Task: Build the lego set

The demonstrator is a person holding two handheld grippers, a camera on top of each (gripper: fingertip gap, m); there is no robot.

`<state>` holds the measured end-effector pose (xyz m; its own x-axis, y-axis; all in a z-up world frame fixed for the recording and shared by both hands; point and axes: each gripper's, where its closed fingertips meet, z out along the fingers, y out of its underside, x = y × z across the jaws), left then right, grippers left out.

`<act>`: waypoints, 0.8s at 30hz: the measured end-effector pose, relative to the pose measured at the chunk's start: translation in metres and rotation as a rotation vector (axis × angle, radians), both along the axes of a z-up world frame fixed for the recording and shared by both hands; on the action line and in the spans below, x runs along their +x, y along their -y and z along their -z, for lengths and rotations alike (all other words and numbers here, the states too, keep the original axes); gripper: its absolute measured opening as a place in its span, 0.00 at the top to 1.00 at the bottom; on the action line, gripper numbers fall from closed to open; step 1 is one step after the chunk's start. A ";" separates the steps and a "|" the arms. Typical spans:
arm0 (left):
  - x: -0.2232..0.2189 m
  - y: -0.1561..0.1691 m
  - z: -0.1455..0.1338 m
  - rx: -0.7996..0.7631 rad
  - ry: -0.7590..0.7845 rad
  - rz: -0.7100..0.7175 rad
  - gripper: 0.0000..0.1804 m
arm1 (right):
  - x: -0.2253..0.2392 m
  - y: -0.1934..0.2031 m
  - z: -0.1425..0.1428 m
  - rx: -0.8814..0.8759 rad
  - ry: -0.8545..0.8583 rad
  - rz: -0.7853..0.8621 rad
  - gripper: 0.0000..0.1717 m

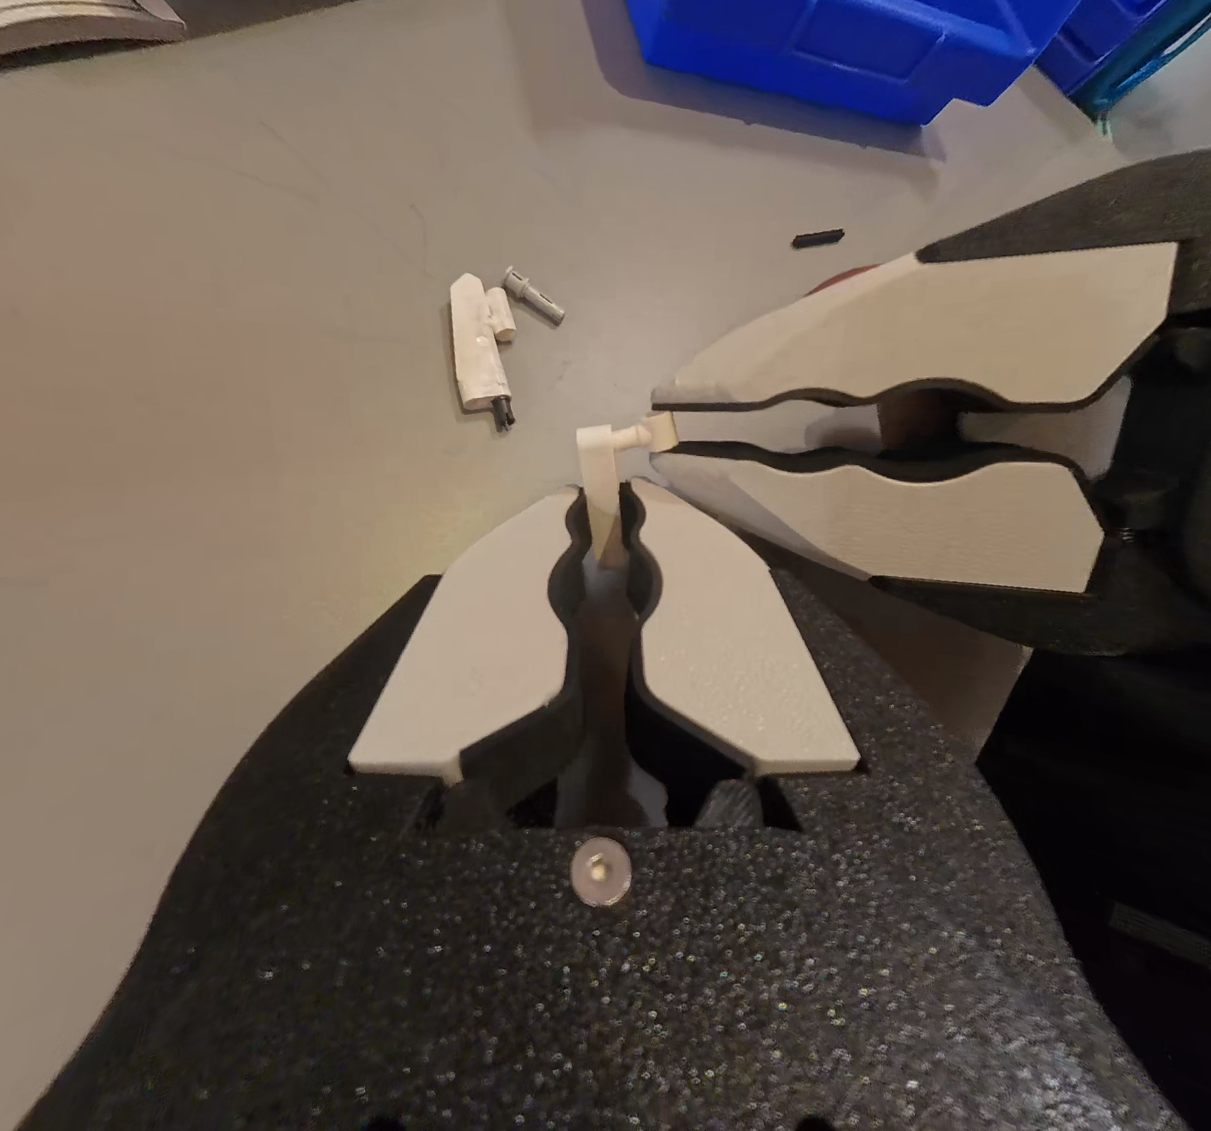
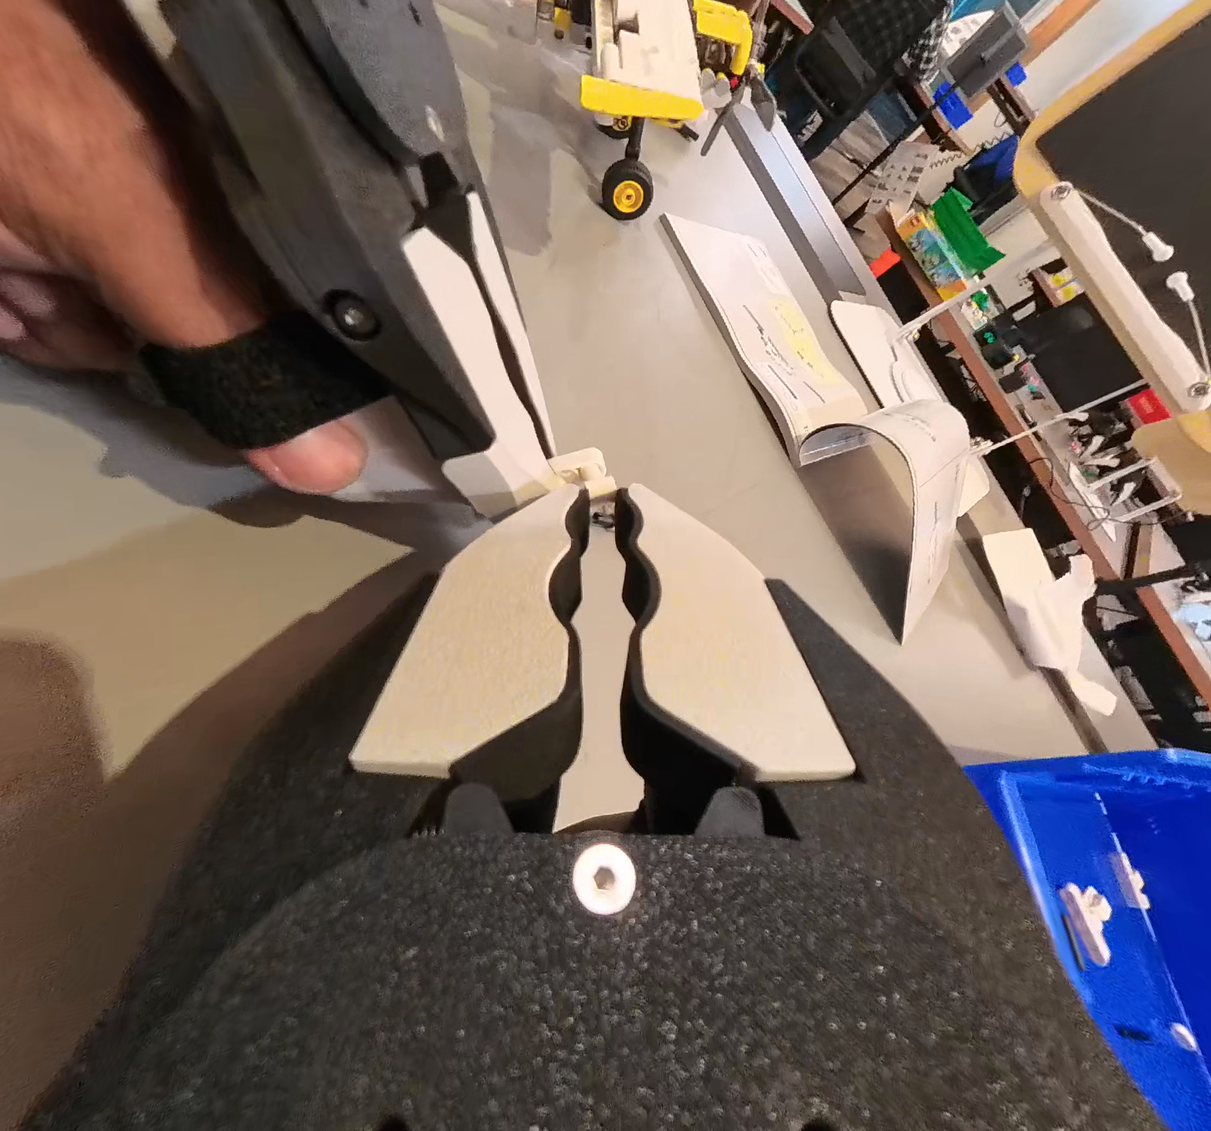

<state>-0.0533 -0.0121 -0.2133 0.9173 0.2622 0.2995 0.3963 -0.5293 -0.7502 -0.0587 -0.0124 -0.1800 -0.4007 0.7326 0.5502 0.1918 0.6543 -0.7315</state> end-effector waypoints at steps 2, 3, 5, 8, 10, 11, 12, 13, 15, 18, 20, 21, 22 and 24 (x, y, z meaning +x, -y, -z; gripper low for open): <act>-0.001 0.000 0.000 -0.004 -0.032 -0.005 0.95 | 0.000 0.000 0.000 -0.064 0.017 0.016 0.96; -0.001 0.000 0.000 -0.007 -0.044 -0.007 0.95 | 0.000 0.000 0.000 -0.121 0.038 0.023 0.96; 0.000 0.000 0.000 -0.011 -0.061 -0.007 0.95 | 0.001 -0.001 0.000 -0.242 0.079 0.038 0.96; 0.001 0.000 0.001 -0.012 -0.023 0.004 0.95 | 0.001 -0.003 0.003 -0.293 0.084 0.062 0.96; 0.002 -0.001 0.001 -0.006 0.002 0.014 0.95 | 0.001 -0.003 0.002 -0.235 0.056 0.070 0.96; 0.003 -0.001 0.001 -0.004 0.022 0.021 0.95 | 0.001 -0.003 0.002 -0.191 0.041 0.071 0.96; 0.004 -0.001 0.001 0.003 0.048 0.029 0.95 | 0.002 -0.003 0.003 -0.147 0.026 0.068 0.96; 0.005 -0.001 0.000 0.014 0.067 0.038 0.95 | 0.002 -0.003 0.004 -0.095 0.012 0.059 0.96; 0.007 0.000 0.001 0.011 0.082 0.050 0.95 | 0.002 -0.003 0.006 -0.015 -0.005 0.043 0.96; 0.007 0.001 0.002 0.001 0.054 0.055 0.95 | 0.003 -0.003 0.007 0.073 -0.017 0.039 0.96; 0.007 0.001 0.001 0.001 0.031 0.054 0.95 | 0.004 -0.002 0.007 0.072 -0.010 0.032 0.96; 0.007 0.001 0.001 -0.004 0.017 0.054 0.95 | 0.005 -0.002 0.007 0.062 -0.002 0.031 0.96; 0.007 0.001 0.001 -0.009 0.002 0.052 0.95 | 0.005 -0.002 0.007 0.066 -0.002 0.030 0.96; 0.007 0.001 0.003 -0.026 -0.020 0.051 0.95 | 0.006 -0.002 0.006 0.093 -0.013 0.028 0.96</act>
